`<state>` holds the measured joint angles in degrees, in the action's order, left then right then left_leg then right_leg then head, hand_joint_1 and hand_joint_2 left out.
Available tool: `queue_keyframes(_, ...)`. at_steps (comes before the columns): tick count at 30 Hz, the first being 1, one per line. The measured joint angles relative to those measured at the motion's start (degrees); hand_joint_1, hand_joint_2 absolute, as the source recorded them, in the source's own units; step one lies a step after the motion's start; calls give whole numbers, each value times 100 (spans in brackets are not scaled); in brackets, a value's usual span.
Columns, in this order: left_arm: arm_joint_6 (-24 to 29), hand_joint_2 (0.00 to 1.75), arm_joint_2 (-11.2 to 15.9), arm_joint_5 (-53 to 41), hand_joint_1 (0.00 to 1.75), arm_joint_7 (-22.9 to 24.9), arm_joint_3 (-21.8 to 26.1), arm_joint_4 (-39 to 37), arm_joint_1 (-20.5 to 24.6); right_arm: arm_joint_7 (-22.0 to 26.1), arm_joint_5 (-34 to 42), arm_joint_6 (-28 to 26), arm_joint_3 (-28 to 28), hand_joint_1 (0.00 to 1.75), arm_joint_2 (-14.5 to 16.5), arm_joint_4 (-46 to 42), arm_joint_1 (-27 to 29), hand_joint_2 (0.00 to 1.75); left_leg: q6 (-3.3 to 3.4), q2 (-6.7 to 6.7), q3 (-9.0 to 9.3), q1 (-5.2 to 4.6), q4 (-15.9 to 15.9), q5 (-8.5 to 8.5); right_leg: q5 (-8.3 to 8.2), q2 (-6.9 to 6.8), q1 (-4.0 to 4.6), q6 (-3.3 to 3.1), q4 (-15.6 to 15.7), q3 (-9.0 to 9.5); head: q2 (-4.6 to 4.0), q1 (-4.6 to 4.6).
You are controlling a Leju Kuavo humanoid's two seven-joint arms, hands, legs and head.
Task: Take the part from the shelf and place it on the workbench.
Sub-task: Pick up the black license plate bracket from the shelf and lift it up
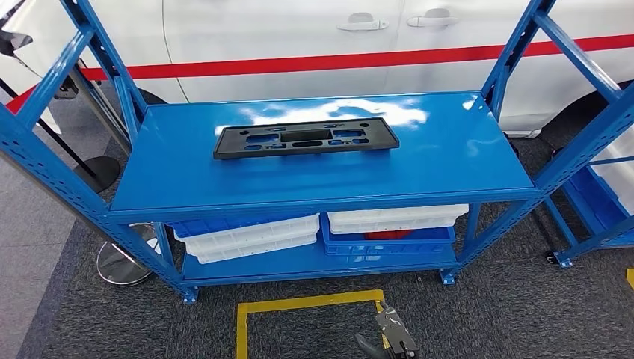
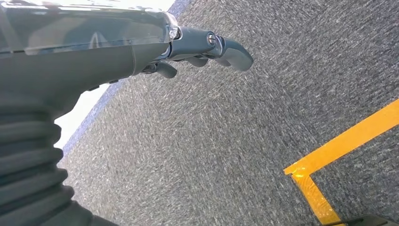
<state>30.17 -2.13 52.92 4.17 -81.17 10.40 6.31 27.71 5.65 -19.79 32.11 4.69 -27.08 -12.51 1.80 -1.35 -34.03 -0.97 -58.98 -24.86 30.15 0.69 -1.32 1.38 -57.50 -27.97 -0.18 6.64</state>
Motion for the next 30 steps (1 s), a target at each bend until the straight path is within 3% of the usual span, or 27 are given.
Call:
queue_keyframes(15,46,175,-34,109,0,-90,-168,-18,24,406,-428,500,-320,0,184,-1724,305,175,3,1,-4,0,0,2,-3,4,-1,5,3,-2,1,0)
queue_keyframes(30,45,175,-37,109,0,-122,-327,-57,71,-217,-2741,-157,-400,0,61,-3153,286,175,7,1,-5,0,-1,4,-6,4,-1,9,7,0,1,0)
